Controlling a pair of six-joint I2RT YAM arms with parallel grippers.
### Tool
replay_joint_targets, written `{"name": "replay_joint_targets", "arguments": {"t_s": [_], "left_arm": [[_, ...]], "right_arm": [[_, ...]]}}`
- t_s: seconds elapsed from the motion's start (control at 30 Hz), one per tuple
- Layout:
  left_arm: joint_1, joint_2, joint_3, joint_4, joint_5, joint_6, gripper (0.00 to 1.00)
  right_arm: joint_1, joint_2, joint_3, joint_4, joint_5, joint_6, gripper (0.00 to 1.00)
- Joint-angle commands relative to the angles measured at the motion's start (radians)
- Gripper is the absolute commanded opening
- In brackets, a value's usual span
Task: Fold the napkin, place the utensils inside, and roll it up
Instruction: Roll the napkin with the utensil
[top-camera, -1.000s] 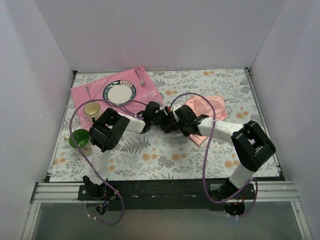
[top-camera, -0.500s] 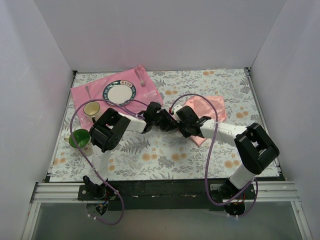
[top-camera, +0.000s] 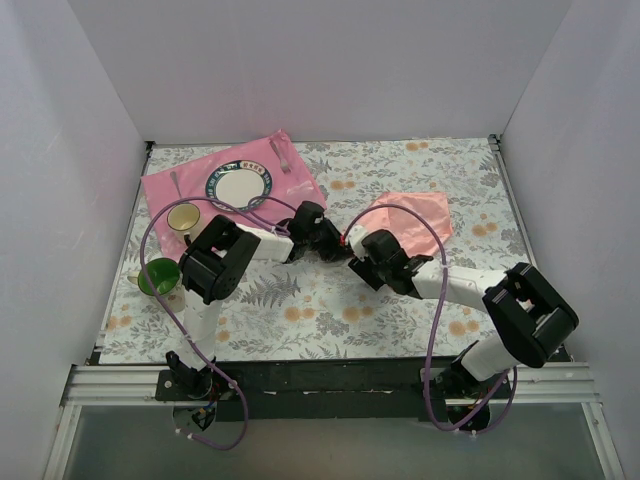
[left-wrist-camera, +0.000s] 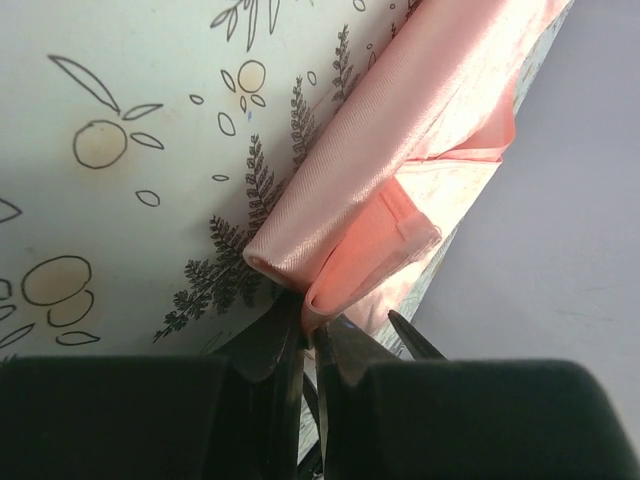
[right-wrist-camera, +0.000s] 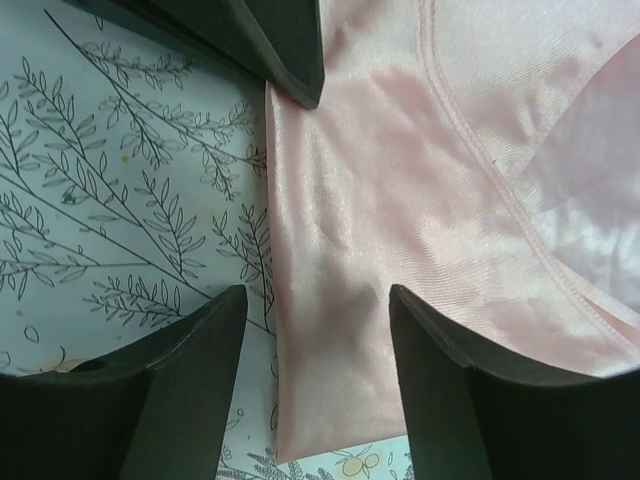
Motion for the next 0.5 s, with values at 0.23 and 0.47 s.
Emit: {"name": "replay_joint_targets", "arguments": {"t_s": [0.23,0.47], "left_arm": [[0.013,-0.017,0.027,-0.020,0.067,-0.046,0.07],[0.025,-0.021,0.012,-0.001,0.090,-0.066,0.07]], "right_arm": [[0.073,0.119,0.001,0.221,0.239,-0.084,0.63],[0.084,0.194,-0.030,0.291,0.358,-0.125,0.55]]}}
